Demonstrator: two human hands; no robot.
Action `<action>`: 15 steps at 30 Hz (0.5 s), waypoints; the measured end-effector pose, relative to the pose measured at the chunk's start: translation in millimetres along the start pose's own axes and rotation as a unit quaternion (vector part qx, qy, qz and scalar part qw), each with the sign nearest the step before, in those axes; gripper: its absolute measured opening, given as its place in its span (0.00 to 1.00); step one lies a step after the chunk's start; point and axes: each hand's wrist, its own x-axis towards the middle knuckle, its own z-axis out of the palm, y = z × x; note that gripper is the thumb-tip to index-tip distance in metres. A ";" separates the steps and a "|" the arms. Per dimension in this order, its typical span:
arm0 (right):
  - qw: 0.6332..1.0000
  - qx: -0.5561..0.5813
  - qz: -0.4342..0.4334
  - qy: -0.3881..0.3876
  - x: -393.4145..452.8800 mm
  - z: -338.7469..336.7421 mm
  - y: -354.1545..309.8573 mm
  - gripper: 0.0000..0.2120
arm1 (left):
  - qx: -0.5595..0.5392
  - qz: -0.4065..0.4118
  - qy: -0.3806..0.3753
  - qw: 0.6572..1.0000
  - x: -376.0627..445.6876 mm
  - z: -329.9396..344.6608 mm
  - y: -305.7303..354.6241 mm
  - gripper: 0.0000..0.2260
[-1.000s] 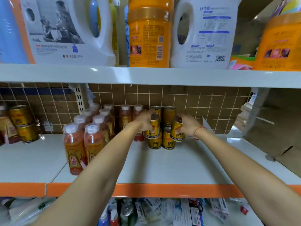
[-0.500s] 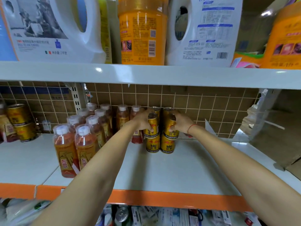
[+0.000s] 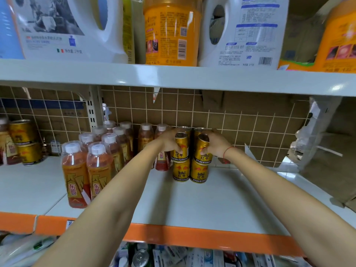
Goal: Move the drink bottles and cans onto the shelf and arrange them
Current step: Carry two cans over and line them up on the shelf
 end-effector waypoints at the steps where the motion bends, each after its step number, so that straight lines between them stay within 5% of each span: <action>1: 1.000 0.004 -0.002 0.006 0.7 1.1 1.2 0.37 | -0.013 0.002 0.005 1.000 1.2 0.8 -2.2 0.42; 5: 1.000 0.009 -0.014 0.015 2.2 3.6 3.9 0.31 | -0.090 0.022 0.023 0.995 1.7 5.2 -13.4 0.43; 15: 0.998 0.040 -0.015 0.044 14.0 8.0 7.6 0.39 | -0.248 0.033 0.083 0.965 5.5 23.5 -27.3 0.41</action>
